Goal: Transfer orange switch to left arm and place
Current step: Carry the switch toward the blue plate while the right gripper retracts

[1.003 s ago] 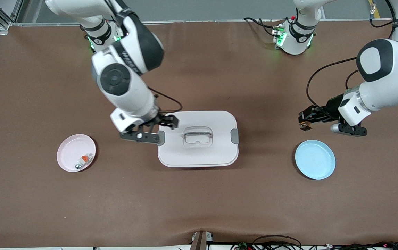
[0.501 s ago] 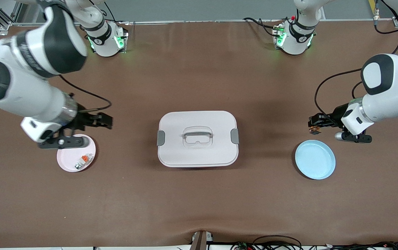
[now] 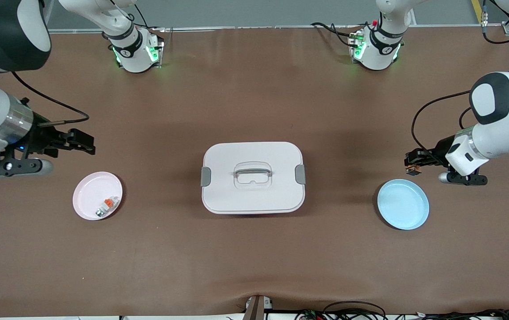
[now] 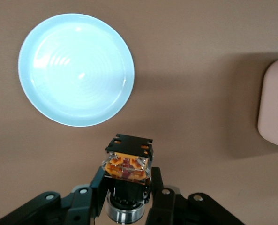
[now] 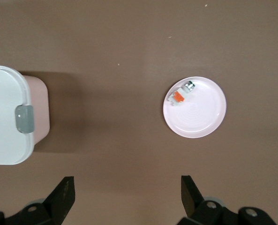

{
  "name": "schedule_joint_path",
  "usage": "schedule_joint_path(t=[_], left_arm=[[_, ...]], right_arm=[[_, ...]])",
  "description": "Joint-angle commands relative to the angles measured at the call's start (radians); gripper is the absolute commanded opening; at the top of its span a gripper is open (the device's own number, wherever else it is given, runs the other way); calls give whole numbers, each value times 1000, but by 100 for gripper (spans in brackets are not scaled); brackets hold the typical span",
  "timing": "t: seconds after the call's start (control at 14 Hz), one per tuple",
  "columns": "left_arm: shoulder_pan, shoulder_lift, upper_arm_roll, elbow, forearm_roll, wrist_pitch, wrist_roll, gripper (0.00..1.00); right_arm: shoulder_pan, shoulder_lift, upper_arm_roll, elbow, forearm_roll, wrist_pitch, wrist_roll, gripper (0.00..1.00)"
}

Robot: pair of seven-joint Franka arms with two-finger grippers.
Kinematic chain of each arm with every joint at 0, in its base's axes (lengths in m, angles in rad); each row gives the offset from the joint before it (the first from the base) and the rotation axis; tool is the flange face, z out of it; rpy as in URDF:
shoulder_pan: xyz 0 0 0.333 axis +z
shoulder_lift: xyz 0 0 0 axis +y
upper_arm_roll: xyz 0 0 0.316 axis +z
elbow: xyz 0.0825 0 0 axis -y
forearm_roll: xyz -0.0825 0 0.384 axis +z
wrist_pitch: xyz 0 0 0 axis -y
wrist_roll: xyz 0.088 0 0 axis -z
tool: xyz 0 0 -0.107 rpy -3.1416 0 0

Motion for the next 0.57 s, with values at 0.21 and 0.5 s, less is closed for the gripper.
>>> schedule_joint_path(t=[0.21,0.5], left_arm=[[-1,17,-8,21,173,16,-145,0],[-2,15,-8,20,182,17,-244,0]], right_arm=[[-77,-26,21,-30,-41,24,-8,100],[-153,-40,21,-31,-40,44,-27,100]])
